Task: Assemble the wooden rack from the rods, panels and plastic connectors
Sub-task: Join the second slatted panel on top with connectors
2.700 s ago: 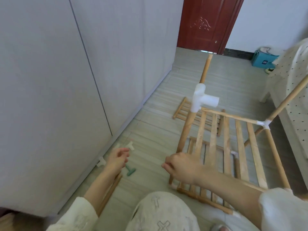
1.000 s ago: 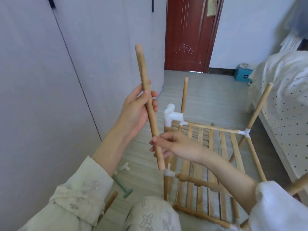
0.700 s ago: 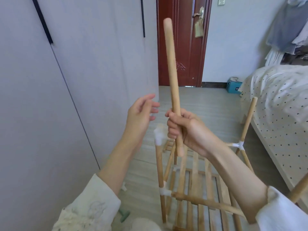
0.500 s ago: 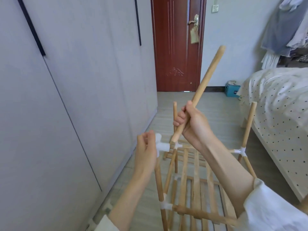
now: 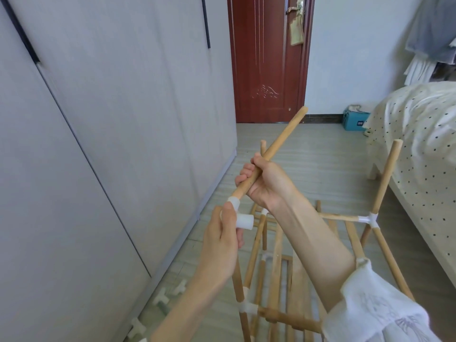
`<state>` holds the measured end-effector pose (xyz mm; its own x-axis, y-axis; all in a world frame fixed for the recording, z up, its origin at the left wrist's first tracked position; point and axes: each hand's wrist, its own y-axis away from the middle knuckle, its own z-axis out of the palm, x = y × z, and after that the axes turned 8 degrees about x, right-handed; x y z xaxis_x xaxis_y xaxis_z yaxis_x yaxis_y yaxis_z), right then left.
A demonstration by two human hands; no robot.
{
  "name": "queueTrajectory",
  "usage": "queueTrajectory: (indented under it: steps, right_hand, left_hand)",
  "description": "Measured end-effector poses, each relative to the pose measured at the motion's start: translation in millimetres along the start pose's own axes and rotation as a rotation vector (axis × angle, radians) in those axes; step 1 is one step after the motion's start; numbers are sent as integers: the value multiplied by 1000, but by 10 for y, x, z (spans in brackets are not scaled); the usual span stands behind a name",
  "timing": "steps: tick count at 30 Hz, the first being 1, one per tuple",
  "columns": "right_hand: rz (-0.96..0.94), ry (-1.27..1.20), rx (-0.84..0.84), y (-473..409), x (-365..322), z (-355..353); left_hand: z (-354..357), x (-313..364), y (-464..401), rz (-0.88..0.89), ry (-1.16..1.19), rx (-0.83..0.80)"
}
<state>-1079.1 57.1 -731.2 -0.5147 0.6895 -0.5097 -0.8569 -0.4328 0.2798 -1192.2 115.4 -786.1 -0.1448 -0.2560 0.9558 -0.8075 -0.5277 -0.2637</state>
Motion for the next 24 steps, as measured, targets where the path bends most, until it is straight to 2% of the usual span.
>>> queueTrajectory:
  steps: [7, 10, 16, 22, 24]
  right_hand:
    - [147, 150, -14, 102, 29, 23]
    - [230, 239, -24, 196, 44, -13]
    - [226, 502, -53, 368, -37, -108]
    - [250, 479, -39, 468, -65, -168]
    - [212, 590, -30, 551, -154, -212]
  left_hand:
    - [-79, 3, 108, 47, -121, -192]
    - [-102, 65, 152, 68, -227, -219]
    - [-83, 179, 285, 76, -293, -322]
    - [-46, 226, 343, 74, -390, -413]
    - [-36, 182, 332, 131, -498, -436]
